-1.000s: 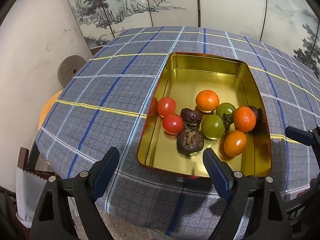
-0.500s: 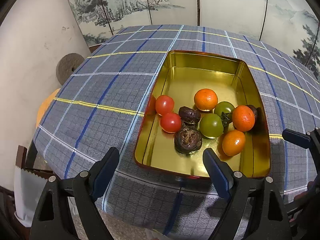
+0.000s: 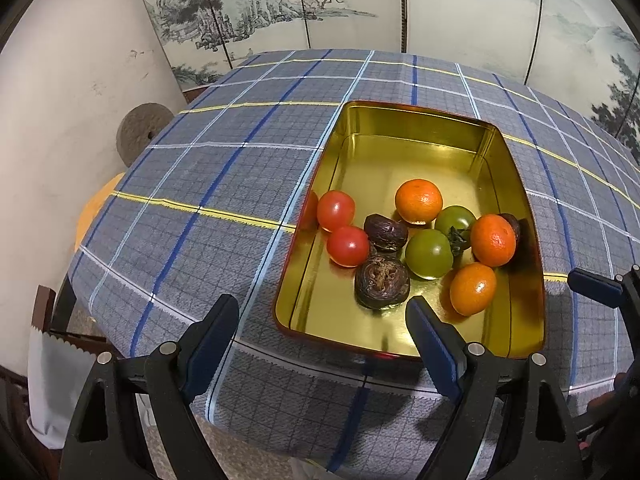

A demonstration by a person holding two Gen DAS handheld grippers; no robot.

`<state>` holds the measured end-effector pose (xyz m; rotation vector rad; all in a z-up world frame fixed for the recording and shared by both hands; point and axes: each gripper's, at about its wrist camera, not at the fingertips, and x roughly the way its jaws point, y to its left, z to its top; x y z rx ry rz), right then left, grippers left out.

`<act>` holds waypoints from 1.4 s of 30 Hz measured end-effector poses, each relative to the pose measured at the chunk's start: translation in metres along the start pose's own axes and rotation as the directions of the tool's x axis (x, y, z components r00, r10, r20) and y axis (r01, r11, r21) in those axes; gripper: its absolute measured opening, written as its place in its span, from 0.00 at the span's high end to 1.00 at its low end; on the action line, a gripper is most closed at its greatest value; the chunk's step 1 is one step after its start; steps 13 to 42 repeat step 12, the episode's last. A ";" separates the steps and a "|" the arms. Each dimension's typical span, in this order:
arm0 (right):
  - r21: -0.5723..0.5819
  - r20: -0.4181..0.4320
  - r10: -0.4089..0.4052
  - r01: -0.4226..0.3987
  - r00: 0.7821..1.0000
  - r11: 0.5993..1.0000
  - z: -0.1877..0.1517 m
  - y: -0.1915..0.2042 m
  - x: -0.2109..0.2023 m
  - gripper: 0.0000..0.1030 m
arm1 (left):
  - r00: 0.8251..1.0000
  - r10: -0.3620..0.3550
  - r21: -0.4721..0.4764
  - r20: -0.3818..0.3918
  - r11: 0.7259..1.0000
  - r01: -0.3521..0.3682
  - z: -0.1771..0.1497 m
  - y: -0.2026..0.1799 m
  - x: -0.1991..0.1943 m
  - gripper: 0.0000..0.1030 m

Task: Organize fruits

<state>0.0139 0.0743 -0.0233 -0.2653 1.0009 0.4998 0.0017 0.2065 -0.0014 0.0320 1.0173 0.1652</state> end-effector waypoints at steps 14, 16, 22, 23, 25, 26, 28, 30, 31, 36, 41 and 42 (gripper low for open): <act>0.014 -0.003 -0.006 0.006 1.000 1.000 -0.002 -0.004 -0.002 0.01 | 0.999 -0.033 0.010 -0.005 0.999 0.033 0.000 -0.005 0.000 0.17; 0.014 -0.003 -0.006 0.006 1.000 1.000 -0.002 -0.004 -0.002 0.01 | 0.999 -0.033 0.010 -0.005 0.999 0.033 0.000 -0.005 0.000 0.17; 0.014 -0.003 -0.006 0.006 1.000 1.000 -0.002 -0.004 -0.002 0.01 | 0.999 -0.033 0.010 -0.005 0.999 0.033 0.000 -0.005 0.000 0.17; 0.014 -0.003 -0.006 0.006 1.000 1.000 -0.002 -0.004 -0.002 0.01 | 0.999 -0.033 0.010 -0.005 0.999 0.033 0.000 -0.005 0.000 0.17; 0.014 -0.003 -0.006 0.006 1.000 1.000 -0.002 -0.004 -0.002 0.01 | 0.999 -0.033 0.010 -0.005 0.999 0.033 0.000 -0.005 0.000 0.17; 0.014 -0.003 -0.006 0.006 1.000 1.000 -0.002 -0.004 -0.002 0.01 | 0.999 -0.033 0.010 -0.005 0.999 0.033 0.000 -0.005 0.000 0.17; 0.014 -0.003 -0.006 0.006 1.000 1.000 -0.002 -0.004 -0.002 0.01 | 0.999 -0.033 0.010 -0.005 0.999 0.033 0.000 -0.005 0.000 0.17; 0.014 -0.003 -0.006 0.006 1.000 1.000 -0.002 -0.004 -0.002 0.01 | 0.999 -0.033 0.010 -0.005 0.999 0.033 0.000 -0.005 0.000 0.17; 0.014 -0.003 -0.006 0.006 1.000 1.000 -0.002 -0.004 -0.002 0.01 | 0.999 -0.033 0.010 -0.005 0.999 0.033 0.000 -0.005 0.000 0.17; 0.014 -0.003 -0.006 0.006 1.000 1.000 -0.002 -0.004 -0.002 0.01 | 0.999 -0.033 0.010 -0.005 0.999 0.033 0.000 -0.005 0.000 0.17; 0.014 -0.003 -0.006 0.006 1.000 1.000 -0.002 -0.004 -0.002 0.01 | 0.999 -0.033 0.010 -0.005 0.999 0.033 0.000 -0.005 0.000 0.17; 0.014 -0.003 -0.006 0.006 1.000 1.000 -0.002 -0.004 -0.002 0.01 | 0.999 -0.033 0.010 -0.005 0.999 0.033 0.000 -0.005 0.000 0.17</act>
